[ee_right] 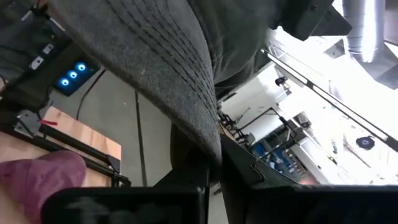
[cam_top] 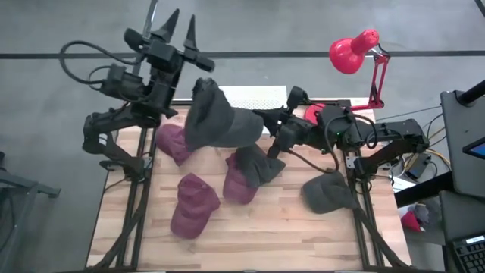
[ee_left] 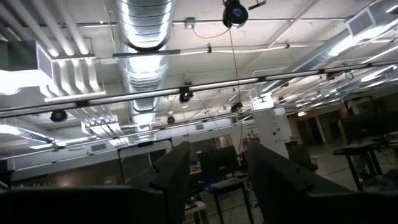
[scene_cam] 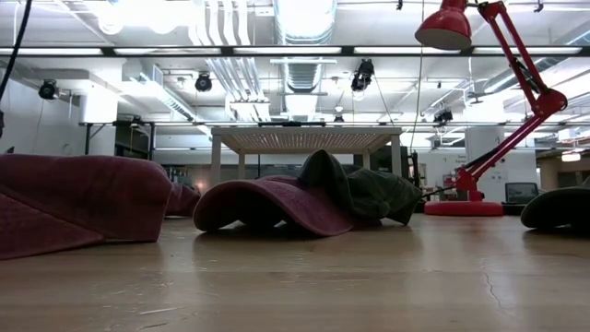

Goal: Pick & Place hat
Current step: Put the bottom left black cap on the shelf

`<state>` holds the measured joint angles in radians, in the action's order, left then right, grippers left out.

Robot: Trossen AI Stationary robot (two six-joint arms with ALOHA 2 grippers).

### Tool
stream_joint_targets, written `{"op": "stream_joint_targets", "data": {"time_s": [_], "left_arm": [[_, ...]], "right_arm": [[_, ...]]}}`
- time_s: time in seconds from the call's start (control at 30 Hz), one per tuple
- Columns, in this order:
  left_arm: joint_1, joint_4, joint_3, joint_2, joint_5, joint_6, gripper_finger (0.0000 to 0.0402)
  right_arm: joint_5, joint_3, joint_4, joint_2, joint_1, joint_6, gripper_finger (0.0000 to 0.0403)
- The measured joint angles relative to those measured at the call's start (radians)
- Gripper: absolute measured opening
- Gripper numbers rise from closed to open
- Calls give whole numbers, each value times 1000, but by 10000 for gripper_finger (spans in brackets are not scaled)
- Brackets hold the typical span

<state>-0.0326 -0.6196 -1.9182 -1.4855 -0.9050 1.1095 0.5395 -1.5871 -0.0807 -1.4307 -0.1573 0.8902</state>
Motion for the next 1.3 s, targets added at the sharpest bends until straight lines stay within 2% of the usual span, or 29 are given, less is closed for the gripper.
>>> {"op": "stream_joint_targets", "data": {"time_s": [0.13, 0.47, 0.63, 0.83, 1.0, 1.3], "left_arm": [[0, 3, 0, 23, -19, 17, 163], [27, 3, 4, 66, -132, 51, 163], [27, 15, 11, 62, -278, 120, 163], [20, 61, 68, 52, -425, 142, 163], [22, 53, 101, 51, -407, 52, 163], [31, 67, 107, -27, -248, -93, 163]], "right_arm": [[34, -2, 9, 11, 2, 5, 13], [307, -3, 83, 22, 3, 150, 13], [320, -3, 98, 20, -6, 188, 13], [321, -4, 234, 20, -30, 262, 13], [308, -4, 334, 20, -55, 349, 13], [202, -4, 354, 17, -55, 317, 13]]}}
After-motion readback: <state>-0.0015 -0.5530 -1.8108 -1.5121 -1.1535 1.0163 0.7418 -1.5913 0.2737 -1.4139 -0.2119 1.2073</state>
